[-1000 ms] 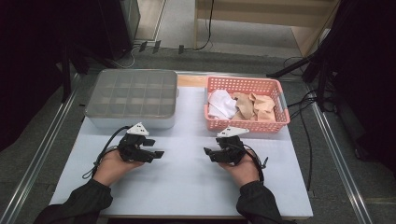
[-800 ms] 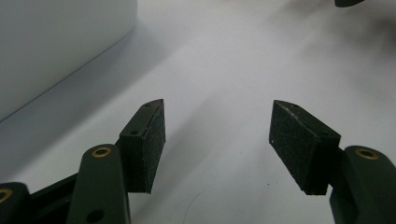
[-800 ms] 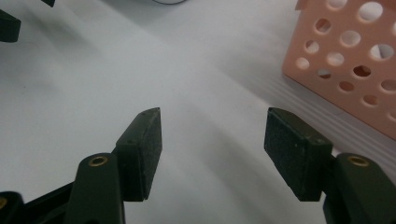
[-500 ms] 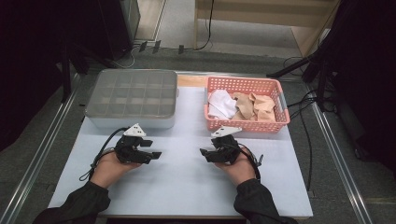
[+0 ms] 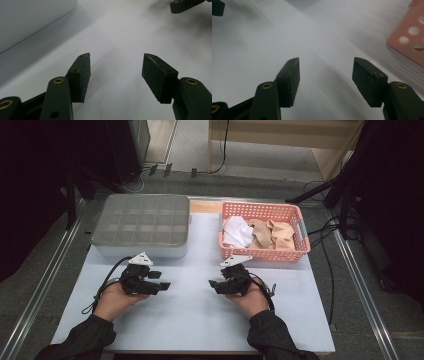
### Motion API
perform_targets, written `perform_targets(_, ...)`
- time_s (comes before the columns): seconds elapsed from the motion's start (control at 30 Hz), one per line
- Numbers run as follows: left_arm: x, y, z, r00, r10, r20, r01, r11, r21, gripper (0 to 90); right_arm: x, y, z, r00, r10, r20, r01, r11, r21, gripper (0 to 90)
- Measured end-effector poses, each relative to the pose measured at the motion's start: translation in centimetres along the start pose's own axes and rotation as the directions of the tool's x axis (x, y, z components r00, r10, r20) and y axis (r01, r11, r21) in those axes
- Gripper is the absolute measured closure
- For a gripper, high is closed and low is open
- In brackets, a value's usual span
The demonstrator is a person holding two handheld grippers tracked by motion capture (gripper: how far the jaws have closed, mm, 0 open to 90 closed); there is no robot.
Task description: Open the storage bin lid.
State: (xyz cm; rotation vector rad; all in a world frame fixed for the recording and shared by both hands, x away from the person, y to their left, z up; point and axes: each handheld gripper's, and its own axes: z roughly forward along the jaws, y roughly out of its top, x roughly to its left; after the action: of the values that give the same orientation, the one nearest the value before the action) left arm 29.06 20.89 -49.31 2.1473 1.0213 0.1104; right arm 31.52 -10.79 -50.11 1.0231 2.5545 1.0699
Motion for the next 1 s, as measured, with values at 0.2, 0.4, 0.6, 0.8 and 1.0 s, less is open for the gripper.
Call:
perform_targets(0.2, 0.8, 0.0, -1.1, 0.9995, -0.029, -0.012, 0.029, 0.9995, -0.011, 41.1, 0.3, 0.4, 0.3, 1.0000, -0.001, -0.007, 0.001, 1.000, 0.001, 40.6)
perform_targets(0.4, 1.3, -0.2, -2.1, 0.9981, -0.057, -0.022, 0.057, 0.9981, -0.022, 39.1, 0.6, 1.4, 0.4, 0.9997, 0.017, -0.020, -0.017, 1.000, -0.014, 40.5)
perform_targets(0.6, 2.0, -0.7, -3.8, 0.9946, -0.094, -0.043, 0.093, 0.9953, -0.025, 39.0, 1.0, 2.3, 0.5, 0.9997, 0.020, -0.015, -0.020, 0.999, -0.029, 40.6)
perform_targets(0.8, 3.2, -0.9, -5.5, 0.9879, -0.143, -0.059, 0.141, 0.9894, -0.033, 39.6, 1.7, 3.2, 0.6, 0.9996, 0.020, -0.019, -0.021, 0.999, -0.034, 41.0)
perform_targets(1.0, 3.7, -0.3, -6.5, 0.9869, -0.144, -0.072, 0.142, 0.9891, -0.041, 40.5, 1.6, 4.3, 0.7, 0.9996, 0.021, -0.020, -0.021, 1.000, -0.018, 41.0)
